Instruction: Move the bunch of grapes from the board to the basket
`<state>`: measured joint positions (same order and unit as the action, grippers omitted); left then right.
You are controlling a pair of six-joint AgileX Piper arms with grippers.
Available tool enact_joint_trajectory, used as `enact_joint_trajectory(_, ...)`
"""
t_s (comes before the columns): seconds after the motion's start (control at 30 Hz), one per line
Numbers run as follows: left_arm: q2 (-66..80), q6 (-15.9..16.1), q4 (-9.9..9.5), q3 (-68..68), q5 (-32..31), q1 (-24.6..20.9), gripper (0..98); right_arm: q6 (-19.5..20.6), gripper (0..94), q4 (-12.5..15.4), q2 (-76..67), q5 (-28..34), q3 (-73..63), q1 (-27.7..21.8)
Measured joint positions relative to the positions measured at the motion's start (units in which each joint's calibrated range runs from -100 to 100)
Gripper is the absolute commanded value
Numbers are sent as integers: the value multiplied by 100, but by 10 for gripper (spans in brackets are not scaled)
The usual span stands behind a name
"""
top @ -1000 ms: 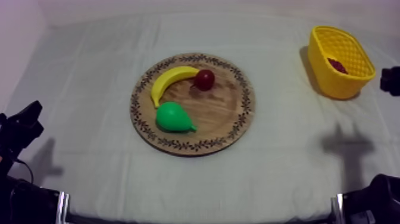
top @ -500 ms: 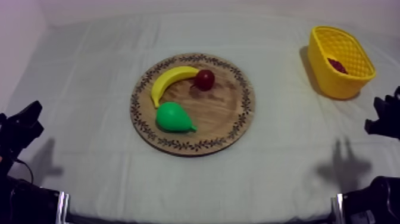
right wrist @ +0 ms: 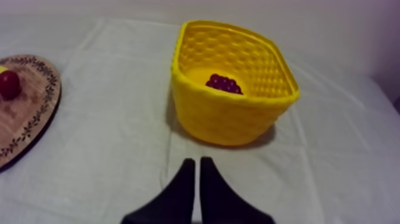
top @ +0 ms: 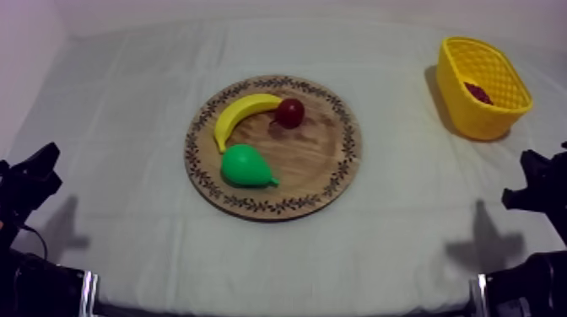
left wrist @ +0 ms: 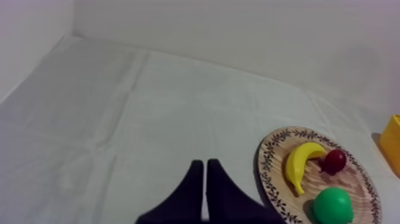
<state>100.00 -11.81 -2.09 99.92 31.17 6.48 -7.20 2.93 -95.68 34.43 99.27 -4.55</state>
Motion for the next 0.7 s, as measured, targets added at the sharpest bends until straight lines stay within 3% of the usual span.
enact_joint_trajectory(0.2,0,0,0,0,0,0,1,505,3,-105,-7,-40,28,-1)
enact_joint_trajectory(0.37,0,0,0,0,0,0,1,635,3,-109,-7,95,28,-1)
enact_joint_trajectory(0.53,0,0,0,0,0,0,1,337,3,-116,-7,119,28,-1)
enact_joint_trajectory(0.7,0,0,0,0,0,0,1,-307,3,-122,-7,125,28,-1)
